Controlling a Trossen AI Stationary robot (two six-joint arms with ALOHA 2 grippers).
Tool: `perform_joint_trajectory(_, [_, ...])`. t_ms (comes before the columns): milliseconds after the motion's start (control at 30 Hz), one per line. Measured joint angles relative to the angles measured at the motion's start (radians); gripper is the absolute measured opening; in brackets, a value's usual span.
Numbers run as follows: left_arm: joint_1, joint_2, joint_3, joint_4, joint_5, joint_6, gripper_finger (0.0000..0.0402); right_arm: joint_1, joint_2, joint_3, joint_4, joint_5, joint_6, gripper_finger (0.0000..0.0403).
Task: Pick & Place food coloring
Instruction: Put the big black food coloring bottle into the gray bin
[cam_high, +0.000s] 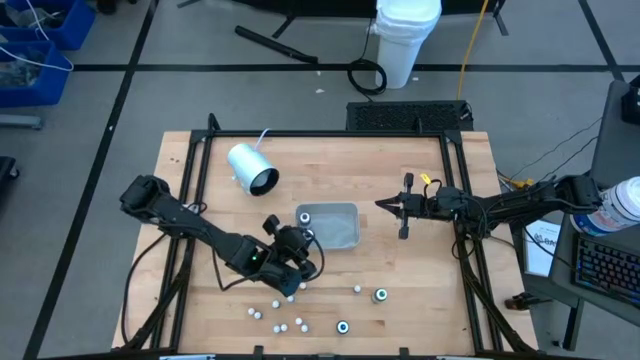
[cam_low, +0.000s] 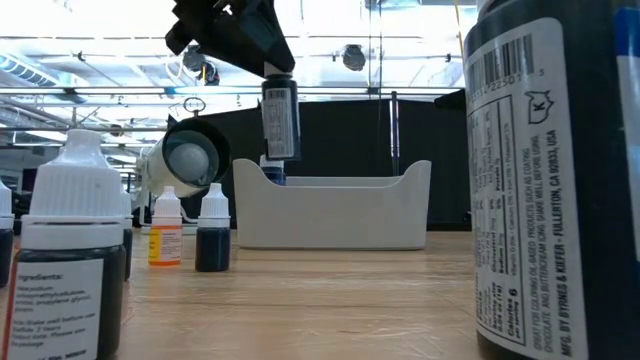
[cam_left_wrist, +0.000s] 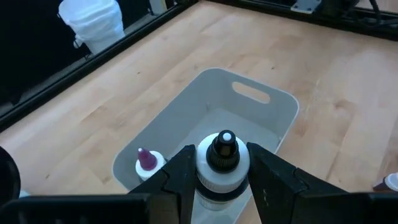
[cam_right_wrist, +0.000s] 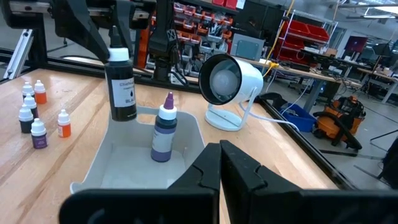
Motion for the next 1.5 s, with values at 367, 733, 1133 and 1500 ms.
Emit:
perform_joint_trajectory(367, [0.0,0.0,0.0,-0.017,0.002,-0.001,0.0131,0.0,0.0,0.0,0.0,0.0,0.0,0.0])
perform_joint_trajectory(733, [0.0,0.001,0.0,-0.107,0.0,-0.071,0.0131,0.0,0.0,0.0,0.0,0.0,0.0,0.0])
perform_joint_trajectory(1133, [0.001,0.003,-0.045,-0.081,-0.004,-0.074,0.0131,0.0,0.0,0.0,0.0,0.0,0.0,0.0])
perform_joint_trajectory(1500, [0.023,0.003,-0.093,-0.018,-0.005,-0.057,0.0131,0.0,0.0,0.0,0.0,0.0,0.0,0.0])
